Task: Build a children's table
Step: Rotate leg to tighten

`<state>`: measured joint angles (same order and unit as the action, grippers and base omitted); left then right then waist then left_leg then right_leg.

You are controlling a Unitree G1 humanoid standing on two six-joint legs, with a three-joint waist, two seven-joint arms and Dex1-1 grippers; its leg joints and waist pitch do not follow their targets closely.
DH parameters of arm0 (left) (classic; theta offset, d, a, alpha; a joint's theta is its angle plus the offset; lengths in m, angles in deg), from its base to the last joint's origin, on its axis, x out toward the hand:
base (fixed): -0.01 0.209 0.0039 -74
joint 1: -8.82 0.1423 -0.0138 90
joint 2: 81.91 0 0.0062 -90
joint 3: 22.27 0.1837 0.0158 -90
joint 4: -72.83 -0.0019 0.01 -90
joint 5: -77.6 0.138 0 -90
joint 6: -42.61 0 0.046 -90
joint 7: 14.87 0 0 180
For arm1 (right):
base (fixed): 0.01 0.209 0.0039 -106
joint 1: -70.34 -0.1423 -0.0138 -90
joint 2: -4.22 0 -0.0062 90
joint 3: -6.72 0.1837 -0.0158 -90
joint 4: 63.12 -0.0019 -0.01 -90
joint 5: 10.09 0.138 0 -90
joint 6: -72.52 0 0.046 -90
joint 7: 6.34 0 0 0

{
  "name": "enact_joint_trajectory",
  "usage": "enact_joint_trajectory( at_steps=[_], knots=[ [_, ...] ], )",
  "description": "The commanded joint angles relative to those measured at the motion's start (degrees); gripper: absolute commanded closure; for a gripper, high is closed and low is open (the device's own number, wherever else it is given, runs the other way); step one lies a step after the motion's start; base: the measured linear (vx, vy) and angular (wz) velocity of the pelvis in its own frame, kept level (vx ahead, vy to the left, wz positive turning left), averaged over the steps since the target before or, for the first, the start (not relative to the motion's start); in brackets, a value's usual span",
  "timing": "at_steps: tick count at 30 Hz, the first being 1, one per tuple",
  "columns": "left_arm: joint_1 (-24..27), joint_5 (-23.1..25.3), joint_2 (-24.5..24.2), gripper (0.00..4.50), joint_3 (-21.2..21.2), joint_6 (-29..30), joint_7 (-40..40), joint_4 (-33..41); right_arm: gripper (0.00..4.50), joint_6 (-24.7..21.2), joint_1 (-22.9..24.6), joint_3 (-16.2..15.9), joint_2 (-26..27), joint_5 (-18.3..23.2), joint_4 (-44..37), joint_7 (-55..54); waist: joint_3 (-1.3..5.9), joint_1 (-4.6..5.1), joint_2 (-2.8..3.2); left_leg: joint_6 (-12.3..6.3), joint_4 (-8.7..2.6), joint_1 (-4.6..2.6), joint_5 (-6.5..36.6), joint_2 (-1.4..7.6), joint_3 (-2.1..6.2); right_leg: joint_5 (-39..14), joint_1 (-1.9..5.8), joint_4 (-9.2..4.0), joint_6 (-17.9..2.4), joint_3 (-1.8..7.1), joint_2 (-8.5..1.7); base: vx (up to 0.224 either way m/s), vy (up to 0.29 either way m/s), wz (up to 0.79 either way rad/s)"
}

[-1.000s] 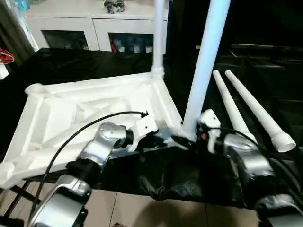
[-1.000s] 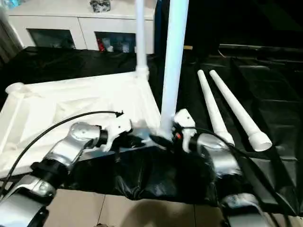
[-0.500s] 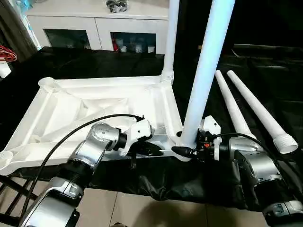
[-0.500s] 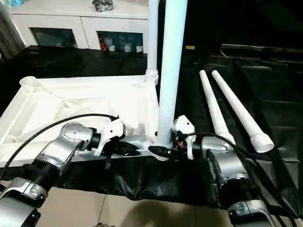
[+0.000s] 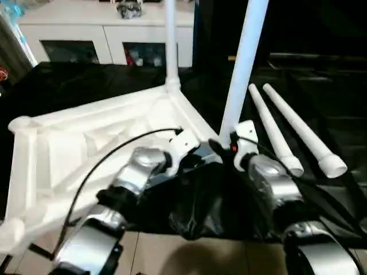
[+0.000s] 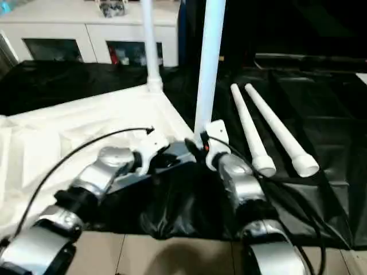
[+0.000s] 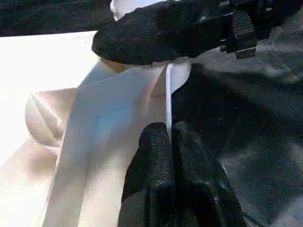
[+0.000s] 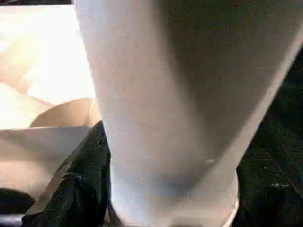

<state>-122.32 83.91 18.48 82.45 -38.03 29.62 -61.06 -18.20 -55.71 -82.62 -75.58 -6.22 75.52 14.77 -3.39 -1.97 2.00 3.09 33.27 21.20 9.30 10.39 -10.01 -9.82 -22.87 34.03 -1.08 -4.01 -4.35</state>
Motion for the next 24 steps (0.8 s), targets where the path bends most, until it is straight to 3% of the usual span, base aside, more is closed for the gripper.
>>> enact_joint_trajectory(
  at_steps=[1,3,6,14,19,24],
  knots=[
    [-1.8,-1.3,2.7,4.50,-0.3,-1.8,-0.6,0.6,1.06,-0.8,0.7,-1.6,2.2,-1.0,3.3,1.7,4.11,-0.20,-0.60,-3.37,-3.51,-0.31,15.4,2.08,0.67,-17.0,2.68,-4.91,-11.5,2.41,-3.94,0.000,0.000,0.00],
    [-1.7,-1.2,2.8,4.50,0.1,-2.3,-0.1,0.5,0.96,-0.7,0.6,-1.4,2.1,-0.1,3.0,4.4,4.10,-0.27,-0.65,-4.24,-3.42,-0.20,14.6,2.02,0.56,-15.2,2.87,-4.76,-12.2,2.36,-3.91,0.000,0.000,0.00],
    [-1.3,-1.3,1.7,4.50,0.5,-2.9,1.3,0.9,0.63,2.2,0.8,-2.6,0.7,-1.2,2.6,5.5,4.02,-0.35,-0.52,-4.38,-3.47,-0.27,14.9,2.12,0.61,-17.4,2.87,-4.91,-11.9,2.23,-3.98,0.000,0.000,0.00],
    [1.1,-2.9,-2.4,4.50,1.2,-5.8,10.2,3.9,0.63,4.0,3.4,-4.5,-4.2,-0.1,-1.7,18.4,4.15,-0.51,-0.39,-5.39,-3.44,-0.13,14.4,2.29,0.64,-14.6,3.11,-4.59,-12.9,2.27,-3.94,0.000,0.000,0.00],
    [1.9,-3.6,-4.5,4.50,1.9,-6.1,15.0,5.5,0.63,3.2,5.3,-6.1,-6.6,1.5,-5.4,27.6,4.06,-0.95,-0.29,-5.81,-3.43,-0.16,14.4,2.51,0.50,-14.0,3.11,-4.42,-13.5,2.20,-3.82,0.000,0.000,0.00],
    [2.9,-4.5,-7.7,4.50,2.7,-6.4,22.0,7.1,0.63,-1.8,9.3,-10.3,-11.5,4.8,-13.5,42.5,4.01,-1.71,-0.37,-5.64,-3.55,-0.19,14.9,2.66,0.54,-15.0,3.15,-4.47,-13.0,2.22,-3.80,0.000,0.000,0.00]
  ],
)
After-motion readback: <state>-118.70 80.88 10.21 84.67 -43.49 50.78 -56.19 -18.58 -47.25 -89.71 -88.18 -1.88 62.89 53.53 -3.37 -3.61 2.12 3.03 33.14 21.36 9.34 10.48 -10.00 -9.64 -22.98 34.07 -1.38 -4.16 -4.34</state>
